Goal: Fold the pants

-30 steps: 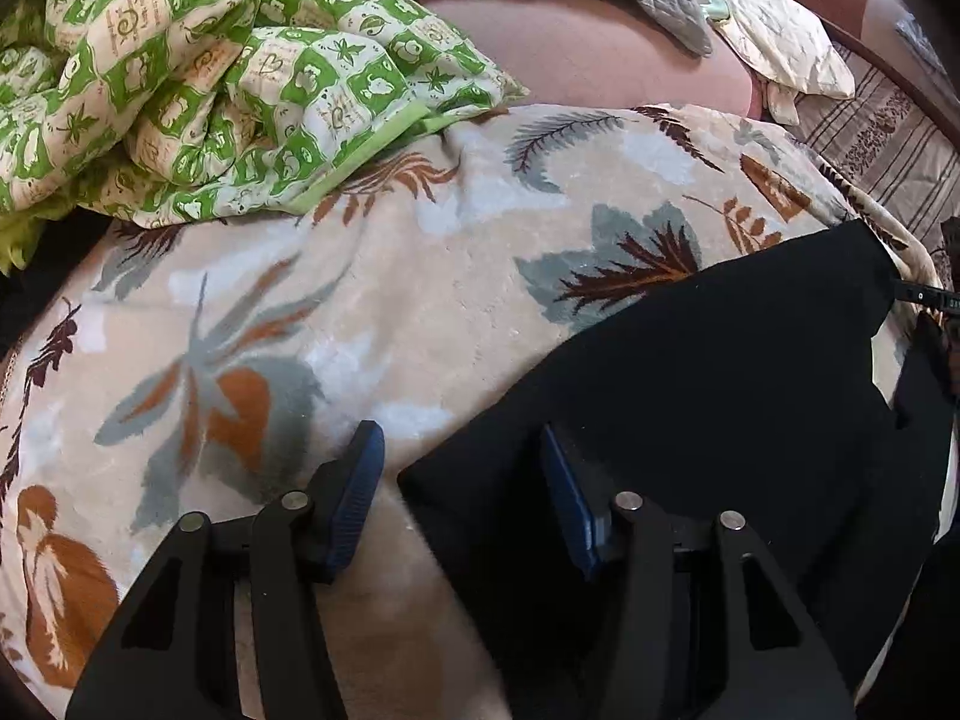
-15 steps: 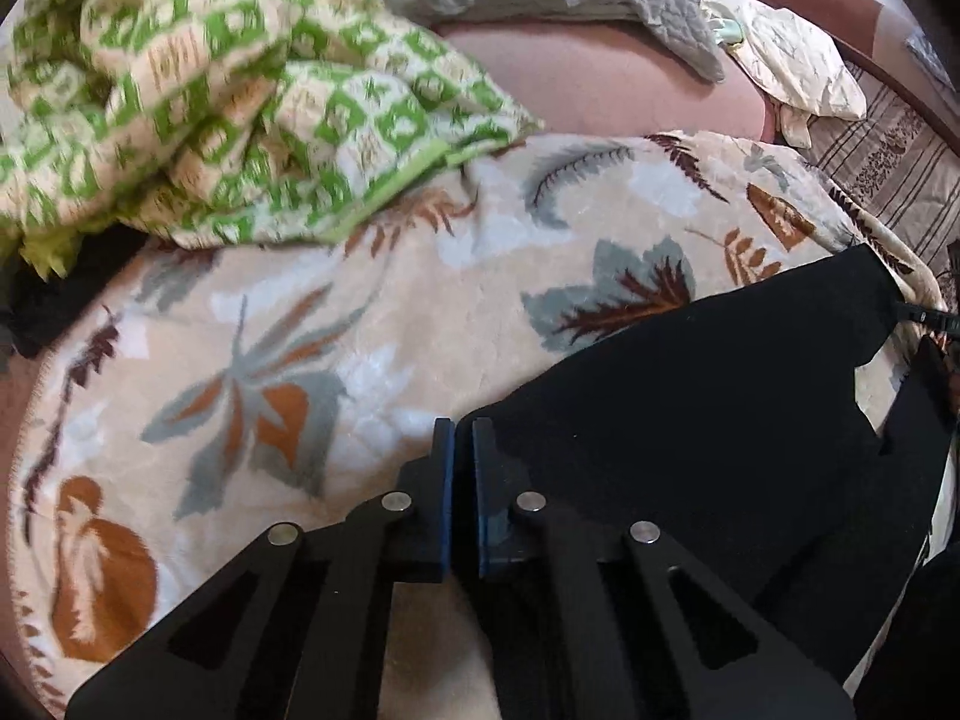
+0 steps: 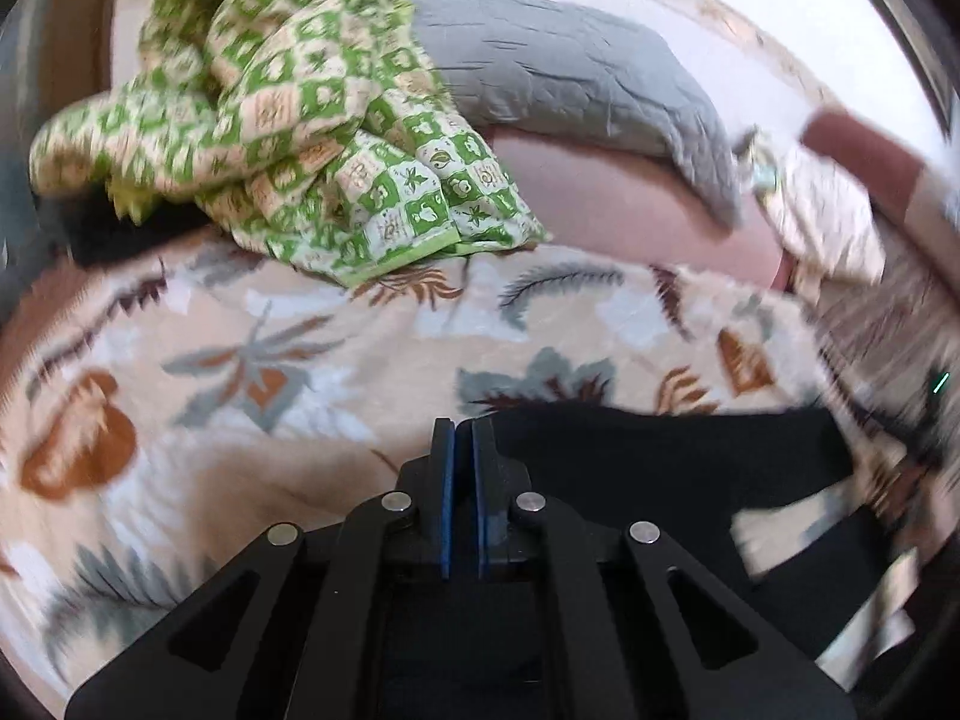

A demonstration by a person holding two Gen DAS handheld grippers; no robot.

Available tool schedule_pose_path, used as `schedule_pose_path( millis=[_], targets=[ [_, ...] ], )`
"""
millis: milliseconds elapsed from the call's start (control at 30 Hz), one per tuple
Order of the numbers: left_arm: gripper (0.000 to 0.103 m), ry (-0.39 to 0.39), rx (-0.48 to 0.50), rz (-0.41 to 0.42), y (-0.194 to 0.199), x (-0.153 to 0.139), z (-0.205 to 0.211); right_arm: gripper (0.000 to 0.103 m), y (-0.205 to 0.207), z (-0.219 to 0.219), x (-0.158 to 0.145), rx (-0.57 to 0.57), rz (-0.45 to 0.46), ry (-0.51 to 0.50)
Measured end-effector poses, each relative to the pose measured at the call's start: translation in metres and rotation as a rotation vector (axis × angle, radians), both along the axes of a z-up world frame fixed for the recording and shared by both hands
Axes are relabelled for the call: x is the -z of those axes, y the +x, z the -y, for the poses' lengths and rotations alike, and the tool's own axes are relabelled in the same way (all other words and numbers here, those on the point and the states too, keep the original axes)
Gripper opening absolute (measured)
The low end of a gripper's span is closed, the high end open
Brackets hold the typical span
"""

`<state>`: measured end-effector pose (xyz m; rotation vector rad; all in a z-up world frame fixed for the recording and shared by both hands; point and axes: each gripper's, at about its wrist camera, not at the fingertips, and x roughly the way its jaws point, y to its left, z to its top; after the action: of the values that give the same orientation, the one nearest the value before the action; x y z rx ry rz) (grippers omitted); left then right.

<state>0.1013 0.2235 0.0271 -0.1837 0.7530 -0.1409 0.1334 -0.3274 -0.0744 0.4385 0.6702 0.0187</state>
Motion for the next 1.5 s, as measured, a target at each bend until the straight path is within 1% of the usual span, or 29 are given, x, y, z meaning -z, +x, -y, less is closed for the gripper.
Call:
schedule_pose_path(
  millis=[67,133,200,267,333,367,400,433,467,500,533,567,600,667,767,867,1033,1133,1333,1500],
  targets=[
    [0.003,-0.035,-0.029,-0.017,0.003,0.0,-0.004,0.043,0.012,-0.008,0.007,-0.011,-0.044,-0.07],
    [0.003,-0.019,-0.042,-0.026,0.004,0.001,-0.004,0.043,0.018,-0.008,0.012,0.011,-0.06,-0.11],
    [0.003,-0.01,-0.04,-0.039,0.006,0.006,-0.003,0.043,0.022,-0.003,0.015,0.004,-0.058,-0.075],
    [0.003,-0.012,-0.042,-0.059,0.009,0.011,-0.003,0.041,0.027,0.003,0.019,-0.007,-0.069,-0.056],
    [0.003,0.007,-0.051,-0.059,0.01,0.014,-0.003,0.03,0.033,0.003,0.024,-0.029,-0.081,-0.04],
    [0.003,0.011,-0.051,-0.056,0.011,0.014,-0.004,0.027,0.035,0.002,0.026,-0.041,-0.087,-0.033],
    [0.003,0.007,-0.05,-0.055,0.011,0.014,-0.005,0.021,0.038,0.001,0.027,-0.052,-0.094,-0.031],
    [0.004,0.003,-0.045,-0.053,0.011,0.013,-0.006,0.018,0.04,-0.001,0.029,-0.058,-0.112,-0.039],
    [0.005,0.01,-0.039,-0.046,0.011,0.013,-0.007,0.015,0.042,-0.002,0.031,-0.055,-0.125,-0.044],
    [0.007,0.047,-0.023,-0.032,0.01,0.011,-0.007,0.004,0.043,-0.001,0.032,-0.054,-0.129,-0.037],
    [0.007,0.084,-0.007,-0.019,0.008,0.011,-0.006,0.001,0.042,0.0,0.031,-0.044,-0.128,-0.036],
    [0.006,0.115,0.024,-0.011,0.007,0.011,-0.006,0.001,0.04,0.001,0.029,-0.036,-0.115,-0.034],
    [0.002,0.133,0.058,-0.009,0.006,0.012,-0.006,0.001,0.037,0.002,0.025,-0.035,-0.096,-0.032],
    [0.001,0.17,0.089,0.01,0.001,0.013,-0.009,0.001,0.031,0.002,0.016,-0.036,-0.065,-0.052],
    [0.001,0.146,0.095,0.009,-0.001,0.015,-0.017,0.001,0.023,-0.001,0.004,-0.042,-0.027,-0.08],
    [0.001,0.133,0.095,0.013,-0.003,0.016,-0.021,0.001,0.016,-0.006,-0.002,-0.05,-0.019,-0.105],
    [0.001,0.135,0.115,0.025,-0.013,0.015,-0.018,0.001,-0.003,-0.012,-0.015,-0.07,0.015,-0.127],
    [0.001,0.138,0.128,0.026,-0.022,0.015,-0.017,0.001,-0.02,-0.015,-0.023,-0.089,0.032,-0.156],
    [0.0,0.133,0.137,0.004,-0.049,0.022,-0.019,0.001,-0.066,-0.019,-0.028,-0.129,0.027,-0.216],
    [0.0,0.116,0.117,-0.024,-0.071,0.034,-0.031,0.001,-0.11,-0.022,-0.027,-0.167,0.02,-0.252]
  ],
)
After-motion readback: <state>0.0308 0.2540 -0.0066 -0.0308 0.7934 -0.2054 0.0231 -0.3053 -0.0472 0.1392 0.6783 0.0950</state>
